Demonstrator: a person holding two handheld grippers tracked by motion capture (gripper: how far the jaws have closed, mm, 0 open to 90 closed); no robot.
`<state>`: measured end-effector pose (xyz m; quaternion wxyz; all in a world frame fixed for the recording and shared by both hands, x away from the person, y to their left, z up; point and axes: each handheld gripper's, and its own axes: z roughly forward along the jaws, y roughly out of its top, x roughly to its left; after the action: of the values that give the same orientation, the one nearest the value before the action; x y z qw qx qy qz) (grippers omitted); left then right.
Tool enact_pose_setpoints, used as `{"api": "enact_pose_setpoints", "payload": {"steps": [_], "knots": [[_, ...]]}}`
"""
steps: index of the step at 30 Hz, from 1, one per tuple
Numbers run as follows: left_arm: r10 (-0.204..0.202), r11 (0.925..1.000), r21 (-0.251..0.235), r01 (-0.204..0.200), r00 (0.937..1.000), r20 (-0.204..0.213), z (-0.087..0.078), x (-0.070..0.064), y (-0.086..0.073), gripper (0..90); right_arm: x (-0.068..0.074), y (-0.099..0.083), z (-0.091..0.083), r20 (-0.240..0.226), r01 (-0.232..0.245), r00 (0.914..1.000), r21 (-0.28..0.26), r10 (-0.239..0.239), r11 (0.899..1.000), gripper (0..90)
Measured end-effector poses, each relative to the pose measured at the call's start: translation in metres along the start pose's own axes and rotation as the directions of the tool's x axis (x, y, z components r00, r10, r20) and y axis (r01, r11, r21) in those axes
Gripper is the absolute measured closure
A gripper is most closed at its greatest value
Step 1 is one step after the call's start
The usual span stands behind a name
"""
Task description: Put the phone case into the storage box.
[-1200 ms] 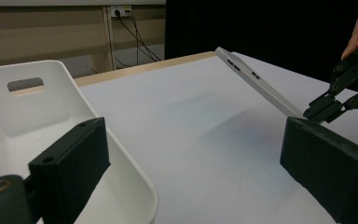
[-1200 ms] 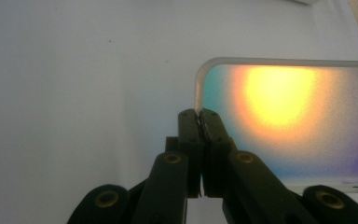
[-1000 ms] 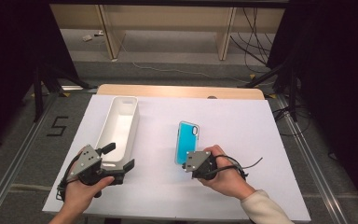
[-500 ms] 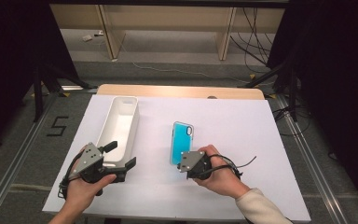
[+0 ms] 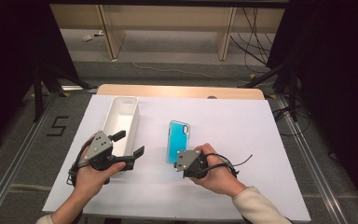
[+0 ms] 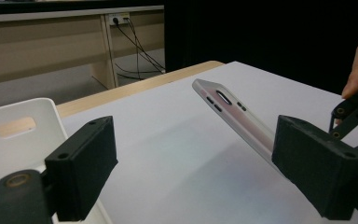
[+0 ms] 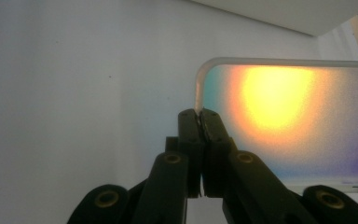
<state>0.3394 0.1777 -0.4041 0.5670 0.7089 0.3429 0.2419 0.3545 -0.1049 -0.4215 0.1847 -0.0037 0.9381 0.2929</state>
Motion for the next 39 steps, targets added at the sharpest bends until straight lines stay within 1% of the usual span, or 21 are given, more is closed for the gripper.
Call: {"api": "enact_pose_setpoints", "payload": {"steps": [1, 2, 3, 13, 14, 15, 16, 18, 19, 21, 22, 23, 26, 27, 29, 30, 31, 32, 35, 38, 39], "knots": [[-0.003, 1.0, 0.001, 0.003, 1.0, 0.002, 0.001, 0.0, 0.001, 13.8, 0.002, 0.001, -0.001, 0.015, -0.023, 0.9996, 0.002, 0.023, 1.0, 89.2], [-0.001, 1.0, 0.004, 0.001, 1.0, 0.003, 0.002, 0.0, 0.002, 13.8, 0.002, 0.001, -0.001, 0.015, -0.023, 0.9996, 0.002, 0.023, 1.0, 89.2], [-0.001, 1.0, 0.006, 0.001, 1.0, 0.004, 0.003, -0.001, 0.002, 13.8, 0.001, 0.001, 0.0, 0.018, -0.004, 0.9998, -0.003, 0.004, 1.0, 89.2], [-0.004, 0.9965, 0.083, 0.001, 0.9995, 0.03, 0.024, -0.007, 0.016, 15.4, 0.003, 0.003, 0.002, 0.013, 0.006, 0.9999, -0.003, -0.006, 1.0, 89.2], [-0.001, 0.9955, 0.095, -0.002, 0.9995, 0.031, 0.027, -0.008, 0.018, 15.6, 0.003, 0.004, 0.002, 0.02, -0.007, 0.9998, 0.004, 0.007, 1.0, 89.2], [-0.001, 0.993, 0.118, -0.003, 0.9994, 0.035, 0.034, -0.009, 0.021, 15.7, 0.002, 0.005, 0.002, 0.008, 0.007, 0.9999, -0.006, -0.007, 1.0, 89.2], [-0.001, 0.993, 0.118, -0.003, 0.9994, 0.035, 0.034, -0.009, 0.021, 15.8, 0.003, 0.005, 0.002, 0.024, 0.008, 0.9997, -0.006, -0.008, 1.0, 89.2], [0.003, 0.9891, 0.147, -0.009, 0.9993, 0.038, 0.044, -0.01, 0.027, 16.5, 0.004, 0.006, 0.002, 0.016, -0.007, 0.9999, -0.001, 0.007, 1.0, 89.2], [0.003, 0.9891, 0.147, -0.009, 0.9993, 0.038, 0.044, -0.01, 0.027, 16.9, 0.003, 0.006, 0.003, 0.007, 0.009, 0.9999, -0.009, -0.009, 1.0, 89.2], [-0.005, 0.988, 0.154, -0.001, 0.9994, 0.034, 0.05, -0.01, 0.029, 18.3, 0.003, 0.007, 0.004, 0.01, 0.015, 0.9998, -0.008, -0.015, 1.0, 89.2], [-0.016, 0.9867, 0.162, 0.011, 0.9994, 0.03, 0.055, -0.011, 0.03, 18.6, 0.005, 0.007, 0.004, 0.005, -0.014, 0.9999, -0.005, 0.014, 1.0, 89.2], [-0.024, 0.9841, 0.177, 0.018, 0.9992, 0.031, 0.062, -0.012, 0.032, 18.9, 0.005, 0.007, 0.004, 0.018, 0.012, 0.9998, -0.01, -0.012, 1.0, 89.2], [-0.026, 0.9806, 0.195, 0.017, 0.9988, 0.041, 0.068, -0.013, 0.033, 19.6, 0.005, 0.007, 0.004, 0.018, 0.008, 0.9998, -0.011, -0.007, 1.0, 89.2], [-0.034, 0.9768, 0.213, 0.024, 0.9984, 0.046, 0.073, -0.014, 0.033, 20.5, 0.005, 0.007, 0.004, 0.022, 0.004, 0.9997, -0.01, -0.004, 1.0, 89.2], [-0.038, 0.9755, 0.218, 0.027, 0.9981, 0.048, 0.076, -0.015, 0.033, 21.0, 0.005, 0.007, 0.004, 0.023, 0.003, 0.9997, -0.009, -0.002, 1.0, 89.2], [-0.045, 0.9712, 0.236, 0.034, 0.998, 0.043, 0.08, -0.016, 0.033, 21.9, 0.004, 0.007, 0.004, 0.028, 0.015, 0.9995, -0.013, -0.015, 1.0, 89.2], [-0.045, 0.9712, 0.236, 0.034, 0.998, 0.043, 0.08, -0.016, 0.033, 22.4, 0.003, 0.007, 0.004, 0.024, 0.026, 0.9994, -0.01, -0.026, 1.0, 89.3], [-0.056, 0.9706, 0.237, 0.044, 0.9975, 0.043, 0.082, -0.016, 0.033, 23.2, 0.005, 0.007, 0.005, 0.021, 0.011, 0.9997, -0.013, -0.01, 1.0, 89.3], [-0.066, 0.9662, 0.252, 0.055, 0.9973, 0.034, 0.085, -0.015, 0.032, 24.9, 0.005, 0.007, 0.005, 0.013, 0.01, 0.9999, -0.011, -0.01, 1.0, 89.3], [-0.07, 0.9669, 0.248, 0.061, 0.9972, 0.025, 0.086, -0.013, 0.031, 28.6, 0.008, 0.008, 0.005, 0.02, -0.014, 0.9997, 0.006, 0.014, 1.0, 89.3], [-0.073, 0.9666, 0.248, 0.065, 0.9971, 0.022, 0.086, -0.013, 0.031, 29.7, 0.006, 0.009, 0.006, 0.011, 0.009, 0.9999, -0.007, -0.009, 1.0, 89.2]]}}
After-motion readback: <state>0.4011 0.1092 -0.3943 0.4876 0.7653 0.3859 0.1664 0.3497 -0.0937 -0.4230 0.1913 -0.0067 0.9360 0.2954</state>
